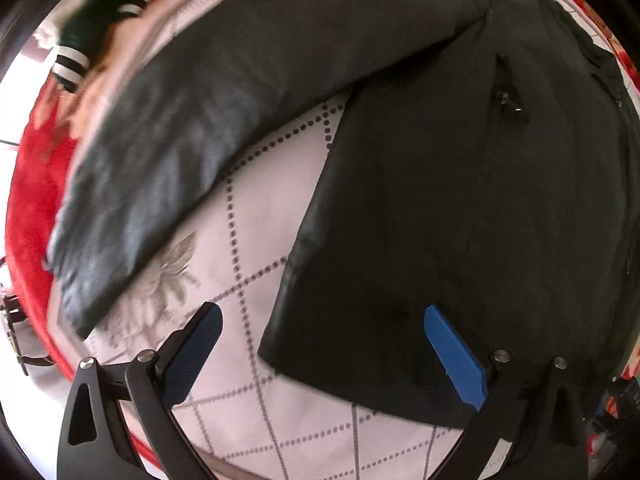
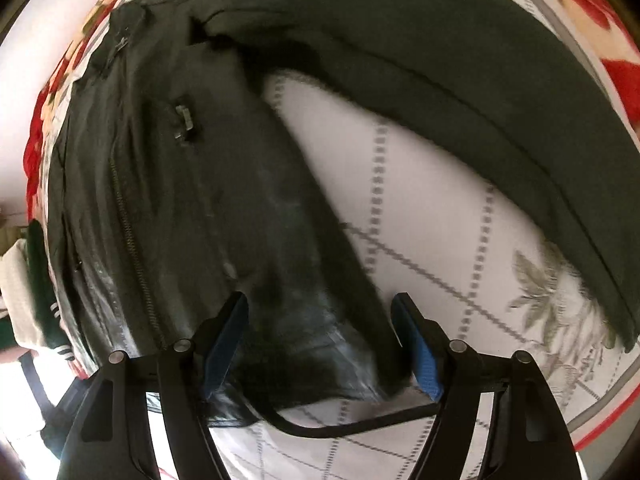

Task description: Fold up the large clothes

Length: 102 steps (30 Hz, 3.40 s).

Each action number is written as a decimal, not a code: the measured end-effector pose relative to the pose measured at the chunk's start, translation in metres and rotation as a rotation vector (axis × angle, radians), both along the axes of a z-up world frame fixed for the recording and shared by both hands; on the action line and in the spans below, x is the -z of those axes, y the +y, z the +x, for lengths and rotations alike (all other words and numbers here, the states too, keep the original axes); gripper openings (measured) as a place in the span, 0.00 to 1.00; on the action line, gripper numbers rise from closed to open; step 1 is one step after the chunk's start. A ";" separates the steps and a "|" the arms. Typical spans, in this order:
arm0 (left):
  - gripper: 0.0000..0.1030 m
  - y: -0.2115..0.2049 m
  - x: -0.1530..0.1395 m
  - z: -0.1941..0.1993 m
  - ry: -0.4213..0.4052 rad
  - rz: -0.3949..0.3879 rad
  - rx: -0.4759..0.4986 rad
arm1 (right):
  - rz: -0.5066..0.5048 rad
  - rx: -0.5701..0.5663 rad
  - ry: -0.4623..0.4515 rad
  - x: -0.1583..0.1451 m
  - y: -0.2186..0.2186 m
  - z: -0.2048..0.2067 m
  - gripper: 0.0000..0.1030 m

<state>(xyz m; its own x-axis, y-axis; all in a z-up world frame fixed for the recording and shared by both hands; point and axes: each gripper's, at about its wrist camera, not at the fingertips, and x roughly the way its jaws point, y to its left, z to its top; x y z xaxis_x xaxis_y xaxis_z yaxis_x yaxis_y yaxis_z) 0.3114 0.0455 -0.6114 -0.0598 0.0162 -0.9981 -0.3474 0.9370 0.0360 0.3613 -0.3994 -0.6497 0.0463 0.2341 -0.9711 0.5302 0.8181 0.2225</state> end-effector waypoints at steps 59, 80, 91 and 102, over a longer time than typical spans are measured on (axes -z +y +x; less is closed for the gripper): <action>1.00 -0.253 -0.018 -0.045 -0.047 0.065 0.380 | 0.270 1.322 -0.667 0.031 -0.245 -0.242 0.51; 1.00 -0.277 -0.024 0.078 -0.110 0.100 0.399 | 0.031 0.707 -0.796 -0.189 -0.137 -0.051 0.05; 1.00 -0.079 -0.087 0.060 -0.212 0.221 0.124 | -0.131 -0.187 -0.571 -0.142 0.156 0.115 0.05; 1.00 0.030 -0.118 0.031 -0.232 0.300 -0.028 | 0.018 -0.593 -0.322 -0.075 0.288 0.101 0.55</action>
